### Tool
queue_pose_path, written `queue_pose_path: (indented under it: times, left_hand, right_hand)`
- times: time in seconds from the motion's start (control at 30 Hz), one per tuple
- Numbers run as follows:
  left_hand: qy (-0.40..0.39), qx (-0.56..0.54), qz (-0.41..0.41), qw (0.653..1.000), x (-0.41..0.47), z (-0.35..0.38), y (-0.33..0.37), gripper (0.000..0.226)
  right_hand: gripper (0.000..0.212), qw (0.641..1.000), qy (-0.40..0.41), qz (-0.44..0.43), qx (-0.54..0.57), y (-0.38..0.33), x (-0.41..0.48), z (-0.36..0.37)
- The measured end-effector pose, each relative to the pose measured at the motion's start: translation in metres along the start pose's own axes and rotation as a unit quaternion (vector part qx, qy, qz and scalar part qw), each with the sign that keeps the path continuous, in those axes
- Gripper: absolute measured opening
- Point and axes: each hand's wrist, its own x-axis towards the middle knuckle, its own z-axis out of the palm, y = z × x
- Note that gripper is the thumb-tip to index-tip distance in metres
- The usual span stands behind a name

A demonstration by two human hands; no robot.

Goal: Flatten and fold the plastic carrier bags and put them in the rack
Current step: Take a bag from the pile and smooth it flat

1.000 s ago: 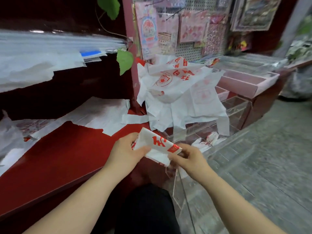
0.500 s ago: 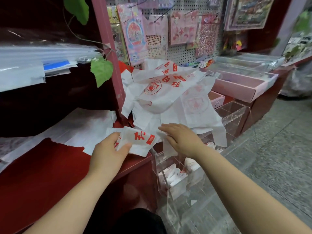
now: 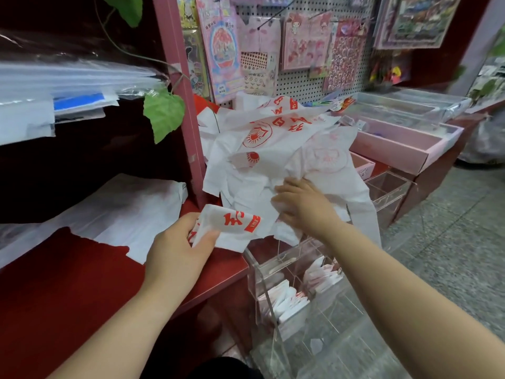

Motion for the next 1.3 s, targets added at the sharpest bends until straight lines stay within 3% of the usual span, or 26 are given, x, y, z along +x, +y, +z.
queue_pose_path:
  times: [0.1, 0.17, 0.27, 0.37, 0.47, 0.57, 0.67, 0.73, 0.83, 0.93, 1.1, 1.3]
  left_hand:
    - [-0.002, 0.004, -0.020, 1.000, 0.001, 0.004, -0.003, 0.021]
    - [0.003, 0.001, -0.026, 1.000, 0.001, 0.005, -0.007, 0.022]
    - [0.013, -0.014, -0.019, 1.000, 0.002, 0.004, -0.007, 0.015]
    - [0.015, -0.022, -0.006, 1.000, 0.003, 0.002, -0.006, 0.011]
    - [0.019, -0.023, 0.003, 1.000, 0.003, 0.002, -0.004, 0.004]
    - [0.016, -0.045, 0.014, 0.999, 0.000, 0.007, 0.000, 0.006]
    - [-0.002, -0.061, 0.043, 0.997, -0.001, 0.018, 0.010, 0.016]
    - [-0.027, -0.052, 0.055, 0.997, 0.000, 0.028, 0.017, 0.014]
    - [-0.054, 0.024, 0.069, 0.996, 0.002, 0.041, 0.023, 0.011]
    - [-0.080, 0.137, 0.093, 0.983, 0.006, 0.046, 0.028, 0.016]
    - [-0.136, 0.338, 0.158, 0.918, 0.014, 0.052, 0.033, 0.021]
    - [-0.142, 0.422, 0.206, 0.872, 0.027, 0.044, 0.042, 0.019]
  right_hand:
    - [0.019, 1.000, 0.001, 0.007, -0.010, 0.013, 0.007, 0.003]
    - [0.029, 0.999, -0.034, 0.021, -0.025, 0.018, 0.013, 0.006]
    - [0.046, 1.000, -0.018, 0.024, -0.010, 0.018, 0.026, 0.010]
    - [0.032, 0.998, -0.018, 0.053, 0.033, 0.017, 0.034, 0.013]
    - [0.032, 0.984, 0.037, 0.108, 0.135, 0.015, 0.028, 0.003]
    - [0.031, 0.975, 0.099, 0.095, 0.175, 0.008, 0.002, -0.007]
    - [0.027, 0.982, 0.094, 0.058, 0.153, -0.001, -0.036, -0.002]
    - [0.028, 0.988, 0.047, 0.065, 0.130, 0.001, -0.053, 0.005]
    - [0.029, 0.982, -0.015, 0.111, 0.151, 0.007, -0.063, 0.009]
    - [0.031, 0.980, -0.012, 0.131, 0.151, 0.012, -0.062, 0.011]
    - [0.031, 0.976, 0.000, 0.148, 0.157, 0.011, -0.063, 0.007]
    - [0.031, 0.972, 0.011, 0.151, 0.180, 0.015, -0.063, 0.013]
